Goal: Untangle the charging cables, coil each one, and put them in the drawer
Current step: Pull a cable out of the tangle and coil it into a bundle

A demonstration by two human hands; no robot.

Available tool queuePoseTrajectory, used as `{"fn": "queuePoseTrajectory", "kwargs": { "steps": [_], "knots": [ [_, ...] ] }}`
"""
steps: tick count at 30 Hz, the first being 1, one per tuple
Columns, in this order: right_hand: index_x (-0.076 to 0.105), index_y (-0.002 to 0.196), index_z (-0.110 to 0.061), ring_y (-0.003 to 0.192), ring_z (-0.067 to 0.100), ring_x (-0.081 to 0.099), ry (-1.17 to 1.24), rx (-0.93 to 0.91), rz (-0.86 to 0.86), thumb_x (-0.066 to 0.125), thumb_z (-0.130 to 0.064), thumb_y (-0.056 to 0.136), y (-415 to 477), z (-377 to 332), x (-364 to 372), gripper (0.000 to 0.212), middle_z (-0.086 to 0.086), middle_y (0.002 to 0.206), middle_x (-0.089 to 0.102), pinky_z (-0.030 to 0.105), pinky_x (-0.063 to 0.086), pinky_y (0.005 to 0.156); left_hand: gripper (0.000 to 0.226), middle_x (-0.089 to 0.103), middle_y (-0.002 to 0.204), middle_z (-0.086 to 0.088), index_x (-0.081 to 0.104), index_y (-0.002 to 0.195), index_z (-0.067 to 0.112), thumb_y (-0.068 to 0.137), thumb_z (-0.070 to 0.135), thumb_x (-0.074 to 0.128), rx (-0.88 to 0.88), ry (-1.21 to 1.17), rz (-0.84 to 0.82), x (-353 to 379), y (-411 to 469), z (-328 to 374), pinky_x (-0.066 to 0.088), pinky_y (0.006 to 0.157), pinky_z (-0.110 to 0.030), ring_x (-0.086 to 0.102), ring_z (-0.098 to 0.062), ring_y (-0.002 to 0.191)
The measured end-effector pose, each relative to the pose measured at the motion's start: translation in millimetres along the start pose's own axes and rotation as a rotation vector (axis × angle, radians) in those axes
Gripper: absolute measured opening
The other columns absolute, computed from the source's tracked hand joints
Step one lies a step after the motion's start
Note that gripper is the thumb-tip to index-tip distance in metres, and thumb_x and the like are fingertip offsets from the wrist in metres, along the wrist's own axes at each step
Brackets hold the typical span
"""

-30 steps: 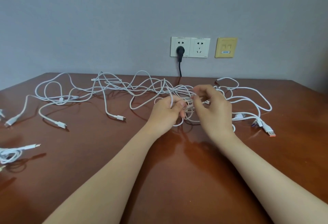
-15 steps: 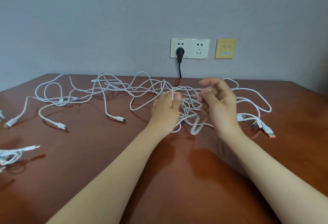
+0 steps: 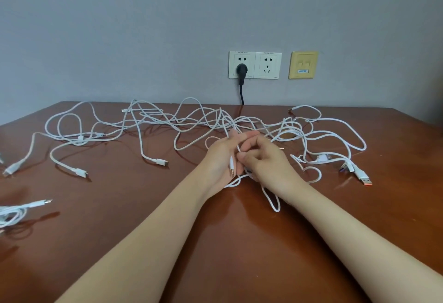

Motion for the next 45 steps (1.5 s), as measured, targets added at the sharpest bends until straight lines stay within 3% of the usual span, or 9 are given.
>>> {"fn": "queuePoseTrajectory", "kwargs": {
  "steps": [5,8,11,19,27,30,35,39,45],
  "knots": [
    [0.048,0.079,-0.015,0.027,0.003,0.034,0.044,0.064,0.006,0.054,-0.015,0.093,-4,-4,-2,0.015,0.005,0.051,0.056,0.013,0.024,0.031,0.039,0.054,0.069,-0.014,0.043,0.074,0.006,0.104,0.017,0.020,0.043,-0.023,0.018,-1,-2,6,0.036,0.032,-0.022,0.054,-0.017,0.040],
    [0.049,0.083,-0.013,0.028,0.007,0.029,0.071,0.148,-0.043,0.055,-0.018,0.092,-3,0,1,0.012,0.007,0.052,0.057,0.013,0.022,0.032,0.037,0.064,0.082,-0.015,0.038,0.069,0.011,0.100,0.000,0.022,0.049,-0.157,0.031,-8,-1,10,0.052,0.045,-0.025,0.068,-0.019,0.056],
    [0.051,0.075,-0.011,0.029,0.009,0.029,0.079,0.186,-0.091,0.049,-0.015,0.093,-2,3,0,0.019,0.007,0.050,0.056,0.015,0.023,0.034,0.040,0.067,0.062,-0.008,0.038,0.066,0.011,0.101,0.001,0.022,0.080,-0.316,0.082,-21,0,15,0.058,0.062,-0.027,0.071,-0.017,0.065],
    [0.054,0.059,-0.016,0.039,0.001,0.042,-0.280,-0.013,-0.075,0.054,-0.027,0.093,-4,-9,-3,0.036,-0.008,0.039,0.047,0.010,0.032,0.047,0.039,0.029,0.036,0.007,0.036,0.067,0.013,0.103,0.014,0.022,0.014,-0.289,0.150,-24,10,6,0.041,0.042,-0.017,0.032,-0.006,0.032],
    [0.062,0.069,-0.020,0.049,0.006,0.047,-0.377,-0.129,-0.070,0.056,-0.022,0.092,-8,-19,3,0.024,-0.009,0.043,0.050,0.025,0.038,0.060,0.039,0.042,0.061,-0.002,0.039,0.069,0.011,0.104,0.024,0.026,-0.030,-0.197,0.126,-14,5,0,0.043,0.052,-0.020,0.042,-0.011,0.057],
    [0.069,0.084,-0.015,0.054,0.003,0.048,-0.414,-0.168,-0.001,0.055,-0.020,0.093,-8,-22,-1,0.017,-0.011,0.052,0.048,0.018,0.036,0.058,0.039,0.052,0.076,-0.008,0.042,0.072,0.011,0.103,0.029,0.026,-0.046,-0.230,0.096,-10,3,-3,0.051,0.050,-0.019,0.055,-0.013,0.063],
    [0.070,0.094,-0.012,0.061,-0.006,0.051,-0.389,-0.190,0.009,0.054,-0.017,0.093,-7,-26,-5,0.017,-0.019,0.076,0.061,0.004,0.036,0.062,0.039,0.056,0.079,-0.014,0.040,0.072,0.010,0.103,0.025,0.023,-0.043,-0.289,0.016,-3,1,-2,0.052,0.048,-0.021,0.064,-0.015,0.056],
    [0.066,0.092,-0.005,0.036,0.001,0.044,-0.150,-0.058,-0.097,0.056,-0.018,0.093,-3,-12,3,0.016,-0.011,0.048,0.053,0.010,0.031,0.043,0.039,0.066,0.061,-0.006,0.038,0.071,0.011,0.104,0.020,0.020,0.021,-0.306,0.054,-10,2,5,0.055,0.050,-0.023,0.069,-0.013,0.062],
    [0.065,0.097,-0.011,0.037,0.007,0.036,0.062,0.171,-0.260,0.064,-0.004,0.083,-2,-8,0,0.016,-0.002,0.050,0.057,0.015,0.027,0.037,0.041,0.037,0.035,0.002,0.040,0.072,0.009,0.104,0.022,0.019,0.041,-0.463,0.134,-19,1,11,0.057,0.059,-0.031,0.070,-0.013,0.062]
  ]
}}
Point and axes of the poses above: each hand's wrist, its own y-axis towards the middle knuckle, its own x-axis out of the palm, z = x × y, the point moved 8 cm from there along y, towards the middle knuckle
